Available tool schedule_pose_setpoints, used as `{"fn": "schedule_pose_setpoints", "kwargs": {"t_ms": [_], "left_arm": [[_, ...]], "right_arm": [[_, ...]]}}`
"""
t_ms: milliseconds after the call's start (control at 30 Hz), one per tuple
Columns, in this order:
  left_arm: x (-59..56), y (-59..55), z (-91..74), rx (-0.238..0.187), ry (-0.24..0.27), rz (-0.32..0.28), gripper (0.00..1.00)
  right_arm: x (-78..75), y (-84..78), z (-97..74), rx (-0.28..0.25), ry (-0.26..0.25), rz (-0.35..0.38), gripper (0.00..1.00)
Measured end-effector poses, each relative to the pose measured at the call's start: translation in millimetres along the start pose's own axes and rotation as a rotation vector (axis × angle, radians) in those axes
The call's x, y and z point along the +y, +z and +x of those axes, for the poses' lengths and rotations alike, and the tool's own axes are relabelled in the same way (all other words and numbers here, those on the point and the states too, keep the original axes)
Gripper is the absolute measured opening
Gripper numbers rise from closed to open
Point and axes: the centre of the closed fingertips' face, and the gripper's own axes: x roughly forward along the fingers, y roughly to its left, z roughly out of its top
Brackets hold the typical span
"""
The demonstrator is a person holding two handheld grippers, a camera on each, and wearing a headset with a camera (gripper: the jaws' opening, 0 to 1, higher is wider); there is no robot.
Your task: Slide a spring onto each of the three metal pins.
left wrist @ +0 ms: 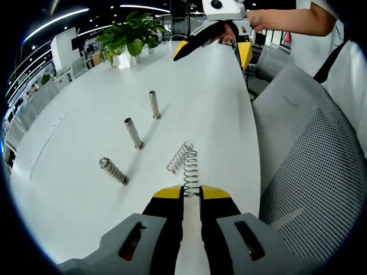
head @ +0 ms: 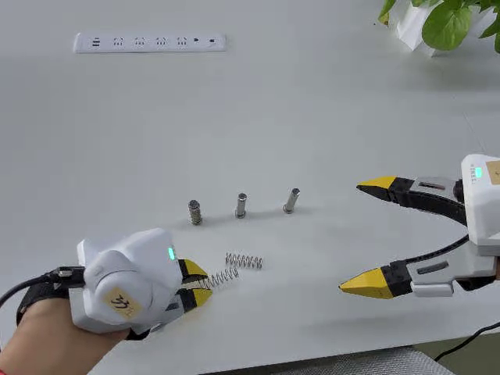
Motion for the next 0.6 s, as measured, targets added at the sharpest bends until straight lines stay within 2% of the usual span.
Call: {"fn": "schedule_pose_setpoints", "kwargs": {"t_ms": [133, 333, 467, 600], "left_arm": [[3.3, 18.6, -9.5, -0.074, 0.018, -0.035, 0.07], [4.5, 43.6, -17.8, -0.140, 0.024, -0.015, 0.07], [5.3, 64.7, -24.6, -0.198, 0.026, -0.008, 0.07], [7.9, 77.9, -30.2, -0.238, 0.035, -0.011, 0.07]], "right_arm": [[7.2, 15.0, 1.5, -0.028, 0.021, 0.002, 0.78], [19.9, 33.2, 12.1, -0.048, 0.064, -0.030, 0.69], [27.3, 48.2, 21.8, -0.073, 0.100, -0.015, 0.58], [25.6, 59.6, 26.8, -0.109, 0.106, 0.020, 0.48]]}}
